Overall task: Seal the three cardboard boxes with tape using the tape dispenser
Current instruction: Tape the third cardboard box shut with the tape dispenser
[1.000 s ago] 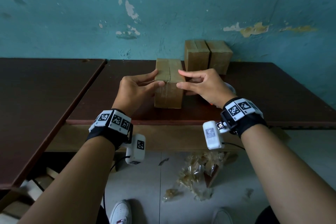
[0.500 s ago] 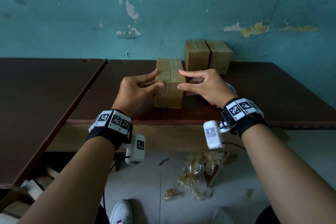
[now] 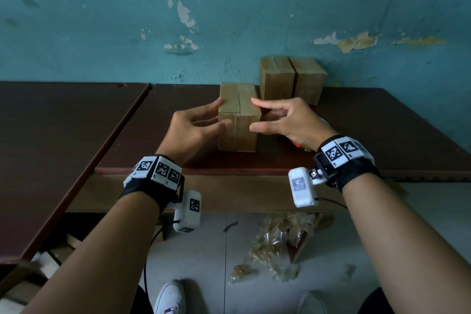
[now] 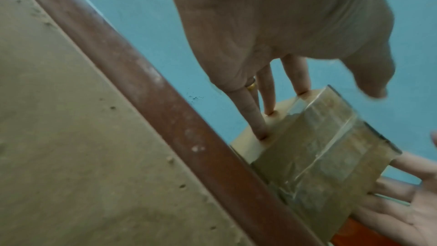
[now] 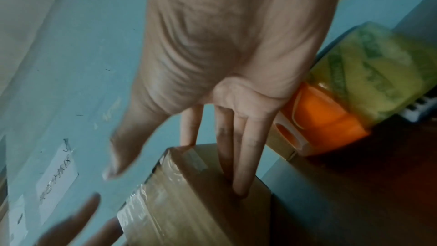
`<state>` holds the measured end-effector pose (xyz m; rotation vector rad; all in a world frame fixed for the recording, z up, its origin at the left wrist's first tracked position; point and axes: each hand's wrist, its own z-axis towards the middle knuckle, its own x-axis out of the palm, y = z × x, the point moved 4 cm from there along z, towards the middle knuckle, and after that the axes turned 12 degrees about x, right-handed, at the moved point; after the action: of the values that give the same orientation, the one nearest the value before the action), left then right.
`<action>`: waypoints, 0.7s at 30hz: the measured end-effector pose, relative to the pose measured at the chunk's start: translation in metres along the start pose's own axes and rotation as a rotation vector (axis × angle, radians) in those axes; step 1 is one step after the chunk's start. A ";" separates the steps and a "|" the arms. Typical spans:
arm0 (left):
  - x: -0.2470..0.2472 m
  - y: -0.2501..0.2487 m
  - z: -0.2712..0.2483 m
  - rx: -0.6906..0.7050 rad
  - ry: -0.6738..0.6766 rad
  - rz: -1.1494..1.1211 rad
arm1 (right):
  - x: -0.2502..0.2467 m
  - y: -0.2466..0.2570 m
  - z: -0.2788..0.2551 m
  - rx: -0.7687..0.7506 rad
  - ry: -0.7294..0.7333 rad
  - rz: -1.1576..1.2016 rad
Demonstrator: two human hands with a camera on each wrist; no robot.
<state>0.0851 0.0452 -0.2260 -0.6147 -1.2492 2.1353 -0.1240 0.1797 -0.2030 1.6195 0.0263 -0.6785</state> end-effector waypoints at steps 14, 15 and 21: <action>0.005 -0.014 0.023 0.091 -0.293 0.402 | 0.010 0.017 0.011 -0.029 -0.252 -0.014; 0.005 -0.015 0.023 0.091 -0.286 0.399 | 0.010 0.016 0.012 -0.029 -0.252 -0.007; 0.004 -0.013 0.022 0.159 -0.242 0.425 | 0.010 0.014 0.013 -0.036 -0.251 0.006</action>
<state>0.0717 0.0392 -0.2051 -0.6075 -1.1298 2.7007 -0.1153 0.1619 -0.1953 1.4894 -0.1485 -0.8670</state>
